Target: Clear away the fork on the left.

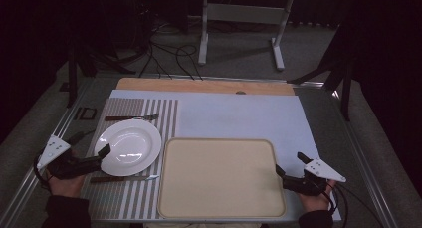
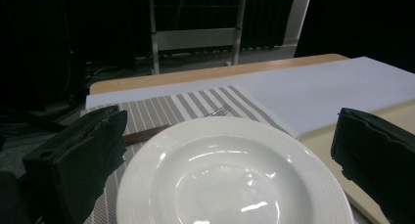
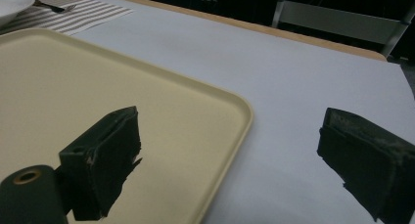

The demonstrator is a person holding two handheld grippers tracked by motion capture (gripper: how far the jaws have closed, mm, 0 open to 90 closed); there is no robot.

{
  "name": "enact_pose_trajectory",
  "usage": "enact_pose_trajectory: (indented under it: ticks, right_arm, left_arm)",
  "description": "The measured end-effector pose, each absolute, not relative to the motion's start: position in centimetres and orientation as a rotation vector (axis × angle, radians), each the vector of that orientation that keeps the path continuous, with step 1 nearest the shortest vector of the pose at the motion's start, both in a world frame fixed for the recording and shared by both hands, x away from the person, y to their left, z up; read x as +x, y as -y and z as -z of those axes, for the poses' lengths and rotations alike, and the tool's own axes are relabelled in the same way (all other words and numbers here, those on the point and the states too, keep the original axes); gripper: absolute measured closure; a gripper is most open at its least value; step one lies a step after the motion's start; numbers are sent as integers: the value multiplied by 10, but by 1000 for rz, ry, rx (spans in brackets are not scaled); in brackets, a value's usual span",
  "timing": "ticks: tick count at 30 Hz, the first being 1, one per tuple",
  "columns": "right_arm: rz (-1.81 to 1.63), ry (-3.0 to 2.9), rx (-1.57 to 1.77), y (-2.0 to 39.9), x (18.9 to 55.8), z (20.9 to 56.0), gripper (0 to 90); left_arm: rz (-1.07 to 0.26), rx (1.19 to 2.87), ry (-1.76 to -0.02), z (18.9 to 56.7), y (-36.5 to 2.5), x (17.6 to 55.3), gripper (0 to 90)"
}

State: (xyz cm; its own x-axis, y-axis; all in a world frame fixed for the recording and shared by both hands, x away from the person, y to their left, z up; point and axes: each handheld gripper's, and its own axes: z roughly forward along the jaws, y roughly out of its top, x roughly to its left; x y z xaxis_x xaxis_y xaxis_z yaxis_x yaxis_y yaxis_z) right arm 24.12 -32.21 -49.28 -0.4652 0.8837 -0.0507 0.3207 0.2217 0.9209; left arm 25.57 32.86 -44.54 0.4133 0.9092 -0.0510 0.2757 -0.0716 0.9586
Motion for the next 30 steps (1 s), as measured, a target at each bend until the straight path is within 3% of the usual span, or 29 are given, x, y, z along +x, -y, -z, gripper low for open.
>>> enact_pose_trajectory:
  ticks: [30]
  right_arm:
    - [-1224,-1915,1103,322,241,493,84]
  left_arm:
    - [-751,1706,-1070,431,-336,292,0]
